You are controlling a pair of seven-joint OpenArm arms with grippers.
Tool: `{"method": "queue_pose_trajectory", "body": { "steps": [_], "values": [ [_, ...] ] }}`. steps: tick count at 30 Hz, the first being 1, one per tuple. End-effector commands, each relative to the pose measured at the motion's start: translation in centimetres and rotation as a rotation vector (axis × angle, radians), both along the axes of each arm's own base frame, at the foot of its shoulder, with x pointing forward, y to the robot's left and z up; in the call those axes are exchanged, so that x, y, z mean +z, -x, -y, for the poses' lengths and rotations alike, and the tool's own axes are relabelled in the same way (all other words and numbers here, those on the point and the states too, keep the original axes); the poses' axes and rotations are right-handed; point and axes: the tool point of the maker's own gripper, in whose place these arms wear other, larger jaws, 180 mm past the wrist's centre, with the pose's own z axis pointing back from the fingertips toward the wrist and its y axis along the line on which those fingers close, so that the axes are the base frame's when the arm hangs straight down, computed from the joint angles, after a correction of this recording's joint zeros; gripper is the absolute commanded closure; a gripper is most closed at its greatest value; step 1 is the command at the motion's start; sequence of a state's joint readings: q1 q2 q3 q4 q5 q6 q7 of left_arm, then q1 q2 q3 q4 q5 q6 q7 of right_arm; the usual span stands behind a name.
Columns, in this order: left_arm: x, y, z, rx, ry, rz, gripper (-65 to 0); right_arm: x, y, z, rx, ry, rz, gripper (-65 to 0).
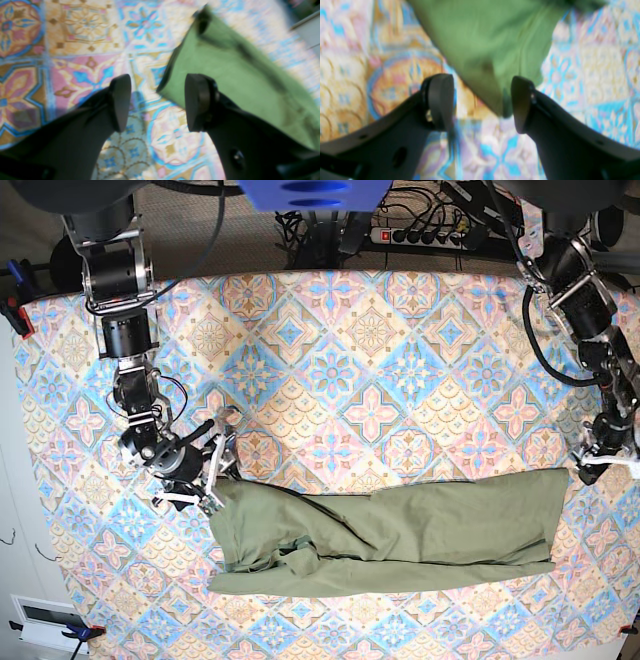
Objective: Layout the t-shirt on the table in an organized manner, then fold the t-shirt properly
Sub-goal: 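Release the strip with both grippers and move the left gripper to its end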
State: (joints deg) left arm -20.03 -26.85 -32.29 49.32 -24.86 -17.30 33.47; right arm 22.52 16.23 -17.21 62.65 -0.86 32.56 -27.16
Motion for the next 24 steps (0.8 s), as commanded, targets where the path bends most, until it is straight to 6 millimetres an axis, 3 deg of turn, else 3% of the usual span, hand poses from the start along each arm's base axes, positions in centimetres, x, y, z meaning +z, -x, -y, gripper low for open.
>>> {"method": "queue_pose_trajectory", "body": {
  "steps": [1,11,15,21,24],
  "values": [
    [2.4,-1.8,-0.5,-0.001,-0.042,0.059,-33.9,2.7,-1.6,-0.2,0.002,-0.029,0.079,-35.2],
    [-0.5,-5.4,1.3,-0.011,-0.126,-0.036,-34.2,2.1,-0.3,-0.7,0.016,-0.036,0.074,-35.2],
    [-0.6,-5.8,1.3,-0.013,-0.184,-0.034,-34.3,2.8,-0.8,0.7,-0.034,-0.053,0.09,-33.1],
    [-2.1,-6.6,4.7,-0.127,-0.231,-0.085,-33.7,3.1,-1.0,1.2,-0.048,-0.059,0.097,-32.2],
    [-2.5,-6.5,5.3,-0.149,-0.244,-0.1,-33.7,3.4,-1.0,1.1,-0.047,-0.048,0.099,-32.3]
  ]
}}
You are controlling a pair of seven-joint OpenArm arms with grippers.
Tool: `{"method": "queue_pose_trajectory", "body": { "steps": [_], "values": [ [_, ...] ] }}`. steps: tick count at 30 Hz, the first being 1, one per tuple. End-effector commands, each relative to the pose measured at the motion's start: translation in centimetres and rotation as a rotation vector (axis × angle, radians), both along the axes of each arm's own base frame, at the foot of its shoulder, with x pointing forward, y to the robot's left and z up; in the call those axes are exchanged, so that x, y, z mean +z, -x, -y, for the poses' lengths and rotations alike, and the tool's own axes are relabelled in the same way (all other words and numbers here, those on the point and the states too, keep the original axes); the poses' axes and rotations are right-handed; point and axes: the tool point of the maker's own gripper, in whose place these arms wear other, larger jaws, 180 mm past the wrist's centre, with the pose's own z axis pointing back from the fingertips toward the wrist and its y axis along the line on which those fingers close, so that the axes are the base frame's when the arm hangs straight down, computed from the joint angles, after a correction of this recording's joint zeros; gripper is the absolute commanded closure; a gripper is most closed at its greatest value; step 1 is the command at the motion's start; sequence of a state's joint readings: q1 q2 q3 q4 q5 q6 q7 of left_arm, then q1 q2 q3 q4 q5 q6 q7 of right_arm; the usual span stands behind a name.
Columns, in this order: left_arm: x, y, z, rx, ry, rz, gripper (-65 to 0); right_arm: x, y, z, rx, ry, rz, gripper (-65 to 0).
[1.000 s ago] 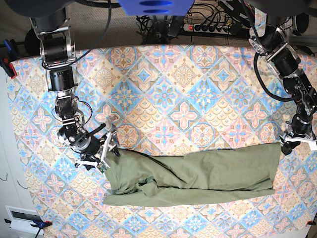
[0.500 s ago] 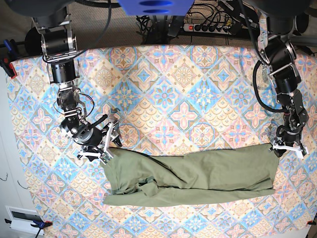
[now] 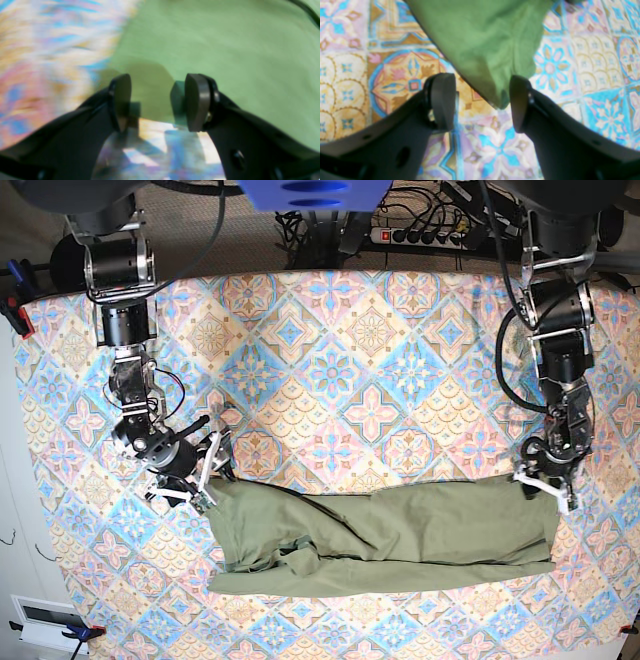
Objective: Layout the t-shirt on the table in an organized manner, then fold the t-shirt properly
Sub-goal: 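Release the strip with both grippers and move the left gripper to its end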
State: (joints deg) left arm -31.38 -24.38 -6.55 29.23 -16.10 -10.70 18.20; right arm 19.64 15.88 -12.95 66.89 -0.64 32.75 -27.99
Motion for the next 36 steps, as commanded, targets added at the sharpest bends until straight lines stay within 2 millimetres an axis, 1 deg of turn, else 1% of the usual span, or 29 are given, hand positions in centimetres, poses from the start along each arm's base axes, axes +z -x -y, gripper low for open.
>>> {"method": "queue_pose_trajectory", "body": {
  "steps": [1,4,5,7,9,12,14,19,22,25,26,29,31,33,36],
  "values": [
    [2.7,-1.2,-2.1,0.032,-0.035,0.065,-33.7,2.5,-1.5,0.5,-0.009,-0.005,0.065,-32.3],
    [2.0,-0.1,-3.4,0.095,-0.054,0.046,-34.2,3.1,-1.6,0.3,-0.005,0.005,0.074,-32.3],
    [2.0,0.2,-4.1,0.128,-0.07,0.039,-34.2,3.3,-1.6,0.3,-0.003,0.004,0.081,-32.4],
    [2.4,0.8,-5.9,0.186,-0.093,0.037,-33.9,3.3,-1.6,0.3,-0.003,0.004,0.081,-32.4],
    [2.4,1.4,-6.9,0.224,-0.087,0.04,-33.8,3.3,-1.6,0.3,-0.003,0.004,0.081,-32.4],
    [2.7,2.4,-8.6,0.309,-0.042,0.095,-34.1,3.3,-1.6,0.3,-0.004,0.004,0.079,-32.4],
    [2.9,2.7,-9.3,0.339,-0.029,0.11,-34.2,3.3,-1.6,0.3,-0.004,0.004,0.079,-32.4],
    [2.7,2.8,-9.1,0.337,-0.026,0.106,-34.2,3.3,-1.6,0.3,-0.003,0.004,0.081,-32.3],
    [2.5,2.6,-8.6,0.331,-0.019,0.105,-34.3,4.1,-1.8,-0.1,0.007,0.002,0.103,-32.3],
    [2.1,2.0,-7.2,0.318,-0.001,0.105,-34.3,3.9,-1.3,-0.3,0.011,0.002,0.103,-32.3],
    [2.0,1.9,-7.0,0.309,-0.009,0.1,-34.3,3.8,-1.1,-0.4,0.014,0.002,0.101,-32.3],
    [1.9,1.9,-6.8,0.288,-0.04,0.086,-34.3,4.3,-1.1,-0.6,0.019,0.002,0.116,-32.3],
    [1.5,1.6,-6.0,0.276,-0.036,0.082,-34.3,4.2,-0.9,-0.7,0.021,0.001,0.114,-32.2],
    [1.5,1.6,-5.8,0.274,-0.035,0.081,-33.9,3.9,-0.7,-0.7,0.021,0.001,0.108,-32.2],
    [1.1,1.5,-5.3,0.27,-0.026,0.077,-33.6,4.2,-0.4,-0.9,0.029,0.0,0.12,-32.2]
  ]
}}
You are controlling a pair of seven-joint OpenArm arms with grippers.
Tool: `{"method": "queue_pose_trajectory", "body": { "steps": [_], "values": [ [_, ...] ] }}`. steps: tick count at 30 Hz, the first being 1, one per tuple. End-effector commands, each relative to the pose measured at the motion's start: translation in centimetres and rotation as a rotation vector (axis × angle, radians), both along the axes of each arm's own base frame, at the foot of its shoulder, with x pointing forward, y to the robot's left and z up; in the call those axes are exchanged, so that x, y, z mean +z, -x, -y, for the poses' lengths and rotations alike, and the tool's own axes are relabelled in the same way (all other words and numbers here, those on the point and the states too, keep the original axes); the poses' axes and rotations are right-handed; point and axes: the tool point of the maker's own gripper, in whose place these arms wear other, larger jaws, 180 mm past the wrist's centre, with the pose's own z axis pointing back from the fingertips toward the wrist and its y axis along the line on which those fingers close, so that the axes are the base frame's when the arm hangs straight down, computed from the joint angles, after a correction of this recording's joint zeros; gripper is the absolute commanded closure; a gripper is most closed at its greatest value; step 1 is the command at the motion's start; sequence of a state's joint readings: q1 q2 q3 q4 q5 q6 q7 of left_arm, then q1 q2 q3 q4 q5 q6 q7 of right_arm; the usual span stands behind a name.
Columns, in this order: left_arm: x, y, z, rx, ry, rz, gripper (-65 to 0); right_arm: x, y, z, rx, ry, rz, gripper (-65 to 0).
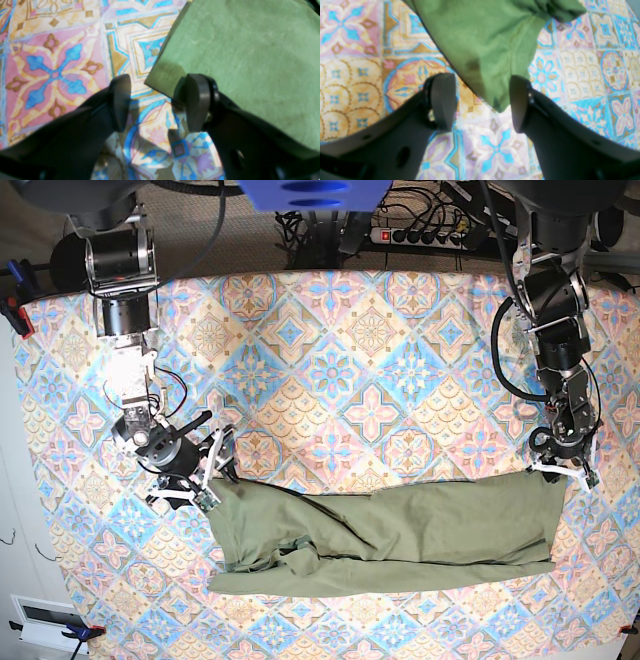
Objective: Layout the t-shirt on the table in an organized manner, then fold the t-shirt properly
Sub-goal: 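Release the strip with both grippers and move the left gripper to its end, then grasp the strip's end with the left gripper and lift it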
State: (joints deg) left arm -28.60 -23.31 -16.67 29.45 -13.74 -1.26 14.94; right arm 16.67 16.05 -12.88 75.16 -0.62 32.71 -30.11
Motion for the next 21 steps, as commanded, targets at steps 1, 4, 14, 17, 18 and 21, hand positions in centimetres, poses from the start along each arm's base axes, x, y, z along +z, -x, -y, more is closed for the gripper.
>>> {"method": "queue_pose_trajectory", "body": {
  "steps": [1,4,14,17,18,21],
  "values": [
    [1.8,-1.7,0.1,-0.005,-0.006,0.056,-33.3,2.3,-1.0,0.0,0.001,-0.022,0.068,-32.2],
    [1.5,-1.9,1.0,-0.027,-0.003,0.046,-24.9,2.6,-0.5,-0.4,0.01,-0.024,0.08,-32.2],
    [-1.1,-2.7,8.6,-0.33,0.031,-0.064,0.0,2.8,0.7,2.5,-0.078,-0.047,0.097,-32.2],
    [-0.5,-3.5,11.3,-0.395,0.06,-0.032,0.0,2.2,1.1,3.2,-0.097,-0.05,0.083,-32.2],
    [-1.2,-2.2,11.6,-0.414,0.055,-0.055,0.0,2.1,1.2,3.2,-0.097,-0.05,0.078,-32.2],
    [0.9,-0.2,13.2,-0.491,0.004,-0.037,0.0,1.0,1.8,3.8,-0.111,-0.042,0.046,-32.6]
  ]
}}
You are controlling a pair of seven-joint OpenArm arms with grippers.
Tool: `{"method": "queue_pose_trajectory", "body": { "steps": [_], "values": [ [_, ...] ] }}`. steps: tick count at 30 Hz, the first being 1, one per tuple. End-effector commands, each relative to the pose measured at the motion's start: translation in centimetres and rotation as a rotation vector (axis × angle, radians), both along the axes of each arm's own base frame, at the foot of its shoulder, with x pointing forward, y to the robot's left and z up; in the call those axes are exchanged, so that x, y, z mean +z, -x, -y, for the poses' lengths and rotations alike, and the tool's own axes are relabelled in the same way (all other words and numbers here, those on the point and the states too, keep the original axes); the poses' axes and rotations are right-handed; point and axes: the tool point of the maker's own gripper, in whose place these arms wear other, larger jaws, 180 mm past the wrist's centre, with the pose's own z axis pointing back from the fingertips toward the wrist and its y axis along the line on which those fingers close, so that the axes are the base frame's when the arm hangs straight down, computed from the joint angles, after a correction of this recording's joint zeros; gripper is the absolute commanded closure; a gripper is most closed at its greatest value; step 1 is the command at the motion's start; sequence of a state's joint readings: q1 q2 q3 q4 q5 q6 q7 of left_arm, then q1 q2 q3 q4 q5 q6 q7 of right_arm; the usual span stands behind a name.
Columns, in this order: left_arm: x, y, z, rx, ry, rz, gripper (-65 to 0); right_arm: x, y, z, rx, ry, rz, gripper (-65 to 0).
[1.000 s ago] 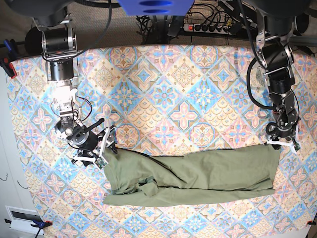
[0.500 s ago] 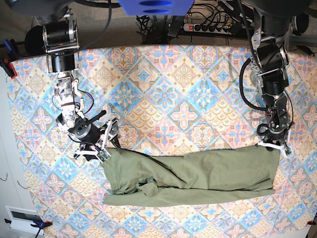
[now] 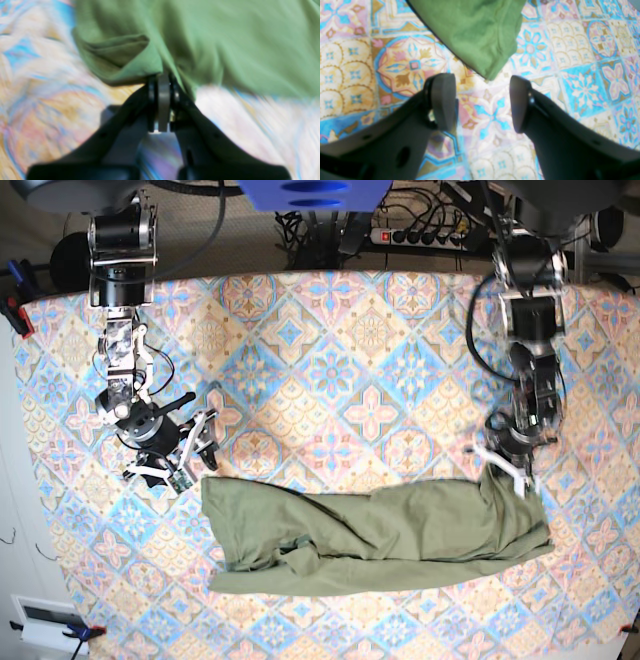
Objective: Layout the t-shirt on the table in an organized manner, then fold the t-shirt properly
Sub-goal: 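Grasp the strip's end with the left gripper and lift it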
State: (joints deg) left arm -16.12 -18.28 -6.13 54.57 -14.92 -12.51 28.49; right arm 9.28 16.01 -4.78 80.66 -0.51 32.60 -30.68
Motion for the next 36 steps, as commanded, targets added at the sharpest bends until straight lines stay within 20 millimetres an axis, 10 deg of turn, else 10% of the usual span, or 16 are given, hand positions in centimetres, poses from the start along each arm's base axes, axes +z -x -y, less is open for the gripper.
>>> {"method": "queue_pose_trajectory", "body": {
  "steps": [1,6,17,24,28,36],
  "values": [
    [2.2,0.1,0.3,-0.029,-0.027,0.03,0.0,0.9,-0.5,1.0,-0.013,0.002,0.026,-32.7],
    [6.1,4.2,2.6,-0.082,-0.011,0.074,0.0,-1.9,0.4,2.2,-0.023,0.01,-0.072,-37.3],
    [16.2,11.3,-3.2,-0.025,0.11,0.253,0.0,-1.0,-2.4,2.9,-0.044,0.0,-0.067,-37.8],
    [8.5,12.9,-9.9,0.229,0.299,0.058,-0.8,-1.1,-2.2,2.8,-0.043,0.003,-0.073,-37.8],
    [4.6,14.3,-11.5,0.303,0.342,-0.047,-13.6,-1.2,-2.2,2.8,-0.043,0.003,-0.074,-37.8],
    [5.7,15.2,-12.5,0.295,0.279,-0.044,-32.6,-3.0,-0.2,2.7,-0.036,0.006,-0.115,-37.8]
  ]
}}
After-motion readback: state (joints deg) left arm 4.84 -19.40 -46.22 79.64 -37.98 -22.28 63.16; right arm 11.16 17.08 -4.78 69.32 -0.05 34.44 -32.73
